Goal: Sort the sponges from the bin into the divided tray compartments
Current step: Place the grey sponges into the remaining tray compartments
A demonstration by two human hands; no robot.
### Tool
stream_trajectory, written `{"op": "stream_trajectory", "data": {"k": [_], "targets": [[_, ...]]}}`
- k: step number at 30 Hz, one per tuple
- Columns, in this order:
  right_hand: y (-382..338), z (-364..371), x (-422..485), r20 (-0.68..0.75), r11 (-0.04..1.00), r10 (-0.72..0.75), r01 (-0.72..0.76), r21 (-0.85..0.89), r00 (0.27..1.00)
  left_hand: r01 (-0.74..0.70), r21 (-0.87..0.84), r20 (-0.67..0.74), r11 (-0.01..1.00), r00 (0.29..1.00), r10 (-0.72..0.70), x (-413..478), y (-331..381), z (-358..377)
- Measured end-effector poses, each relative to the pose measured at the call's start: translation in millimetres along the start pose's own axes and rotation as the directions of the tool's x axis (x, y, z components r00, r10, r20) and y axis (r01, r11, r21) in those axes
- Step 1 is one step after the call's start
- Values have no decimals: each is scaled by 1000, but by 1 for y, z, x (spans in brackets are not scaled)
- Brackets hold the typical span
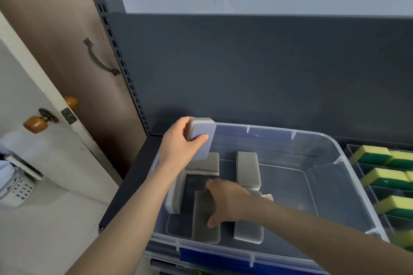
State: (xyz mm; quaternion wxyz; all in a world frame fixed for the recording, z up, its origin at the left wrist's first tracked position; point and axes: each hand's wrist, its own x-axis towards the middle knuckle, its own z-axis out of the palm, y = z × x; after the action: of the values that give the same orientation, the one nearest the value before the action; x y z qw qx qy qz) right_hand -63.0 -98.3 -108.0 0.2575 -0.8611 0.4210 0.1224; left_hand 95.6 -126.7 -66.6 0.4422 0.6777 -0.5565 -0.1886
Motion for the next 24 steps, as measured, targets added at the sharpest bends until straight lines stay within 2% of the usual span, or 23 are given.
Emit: {"op": "stream_trajectory", "data": {"k": [3, 7, 9, 11, 12, 14, 15, 17, 19, 23, 24], "targets": [[6, -8, -8, -55, 985, 31, -22, 169, 998, 1, -11, 2, 1000, 1000, -1, 0, 1, -1], [34, -39, -24, -304, 943, 123, -15, 332, 945, 4, -22, 2, 1000, 1000, -4, 1, -1, 2], [51, -52, -34, -522, 967, 144, -8, 253, 841, 4, -11, 1, 1000, 1000, -4, 2, -3, 4], [65, -56, -43, -677, 998, 66, -44, 48, 733, -3, 4, 15, 1000, 1000, 3, 3, -3, 7], [69, -54, -47, -674, 996, 19, -75, -54, 739, -5, 6, 22, 1000, 1000, 5, 3, -3, 7], [78, -42, -52, -504, 974, -16, -101, -203, 863, -15, 17, 31, 1000, 999, 15, 2, -1, 9], [82, -35, -54, -384, 967, -20, -80, -242, 923, -20, 22, 36, 1000, 999, 19, 1, 0, 9], [87, -28, -60, -237, 967, -28, -33, -251, 971, -25, 24, 52, 999, 998, 24, 1, 0, 10], [89, -31, -62, -244, 977, -24, -29, -212, 970, -23, 23, 62, 999, 998, 22, 2, -2, 12], [84, -52, -44, -382, 992, 30, -76, -105, 924, -3, 22, 80, 1000, 997, 2, 1, -2, 14], [84, -55, -36, -369, 992, 34, -75, -98, 929, -6, 22, 80, 1000, 997, 4, 0, -1, 14]]}}
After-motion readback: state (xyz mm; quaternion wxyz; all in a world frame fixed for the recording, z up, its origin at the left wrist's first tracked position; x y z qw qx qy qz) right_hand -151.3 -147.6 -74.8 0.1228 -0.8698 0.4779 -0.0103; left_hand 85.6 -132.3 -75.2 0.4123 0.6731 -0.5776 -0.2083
